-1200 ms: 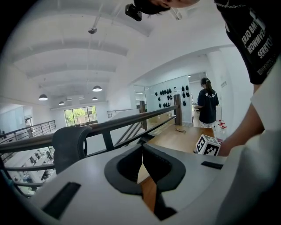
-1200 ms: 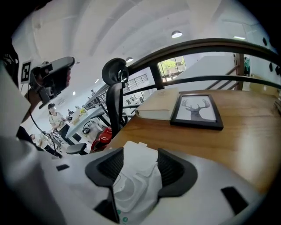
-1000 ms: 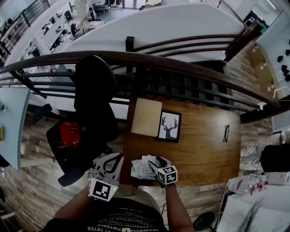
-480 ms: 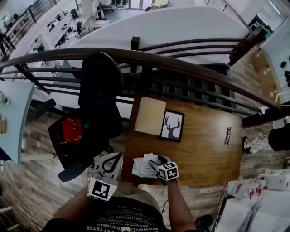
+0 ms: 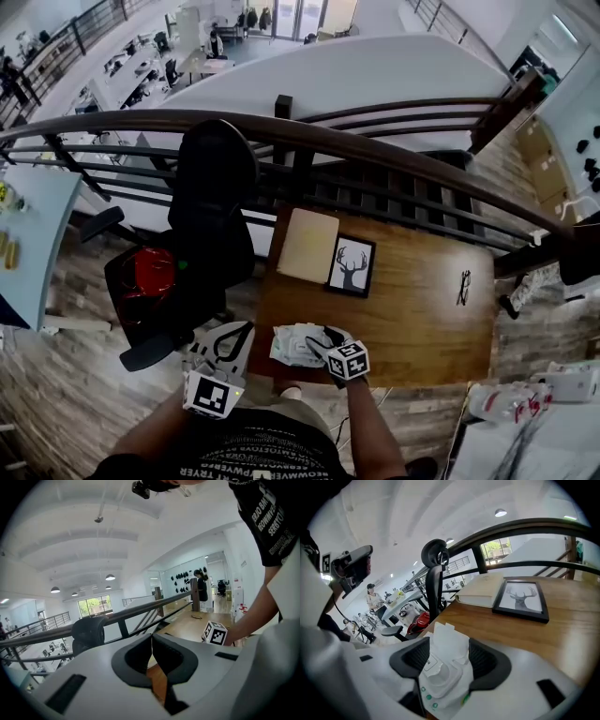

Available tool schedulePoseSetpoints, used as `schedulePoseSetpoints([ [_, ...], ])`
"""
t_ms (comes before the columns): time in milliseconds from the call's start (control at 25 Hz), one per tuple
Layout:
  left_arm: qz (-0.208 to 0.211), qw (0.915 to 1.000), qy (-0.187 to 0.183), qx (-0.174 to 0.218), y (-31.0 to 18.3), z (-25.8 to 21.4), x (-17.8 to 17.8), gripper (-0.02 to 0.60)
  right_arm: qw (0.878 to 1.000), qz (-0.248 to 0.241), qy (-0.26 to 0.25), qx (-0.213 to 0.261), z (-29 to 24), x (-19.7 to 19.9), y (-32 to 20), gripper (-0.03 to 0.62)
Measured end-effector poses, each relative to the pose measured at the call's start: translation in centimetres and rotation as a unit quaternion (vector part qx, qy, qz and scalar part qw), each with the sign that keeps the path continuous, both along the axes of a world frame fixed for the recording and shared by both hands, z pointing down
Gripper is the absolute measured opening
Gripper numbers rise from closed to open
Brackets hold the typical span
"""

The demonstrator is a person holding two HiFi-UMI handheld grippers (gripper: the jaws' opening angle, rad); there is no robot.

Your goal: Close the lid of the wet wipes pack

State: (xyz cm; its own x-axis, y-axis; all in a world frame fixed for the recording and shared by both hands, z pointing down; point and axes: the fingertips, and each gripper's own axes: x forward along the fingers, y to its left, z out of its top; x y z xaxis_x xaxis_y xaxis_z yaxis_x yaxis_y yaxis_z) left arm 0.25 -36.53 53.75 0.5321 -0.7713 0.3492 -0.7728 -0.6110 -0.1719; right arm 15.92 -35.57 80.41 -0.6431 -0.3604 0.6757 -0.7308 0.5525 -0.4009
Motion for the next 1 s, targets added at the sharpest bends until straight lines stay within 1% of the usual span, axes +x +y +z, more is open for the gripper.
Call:
schedulePoseSetpoints([
  [320,-0.012,0.9998,0.0,0.015,3.3,-1.1,0.9,0.028,0.999,-0.032,0.0,0.018,-1.2,-0.1,2.9,0.262],
  [640,-0.029,0.9992,0.011,0.024,6.1,-1.6,1.2,0.028,0.997,-0.072,0.008,0.015,-0.5,-1.3,6.8,0.262],
  [680,-0.031,0.9992,0.011,0.024,6.5,-1.6,1.3,0.028,0.997,-0.076,0.013,0.017,-0.3,-1.4,7.1,0.249],
  [760,-0.033,0.9991,0.009,0.025,7.2,-1.6,1.4,0.028,0.996,-0.08,0.019,0.024,-0.2,-1.6,7.2,0.192],
  [960,-0.05,0.9984,0.0,0.025,9.1,-1.3,0.9,0.028,0.996,-0.087,-0.001,0.036,-0.5,-2.7,6.6,0.076],
  [1000,-0.054,0.9982,-0.002,0.025,9.5,-1.1,0.8,0.028,0.995,-0.091,-0.003,0.035,-0.4,-3.0,6.6,0.061],
])
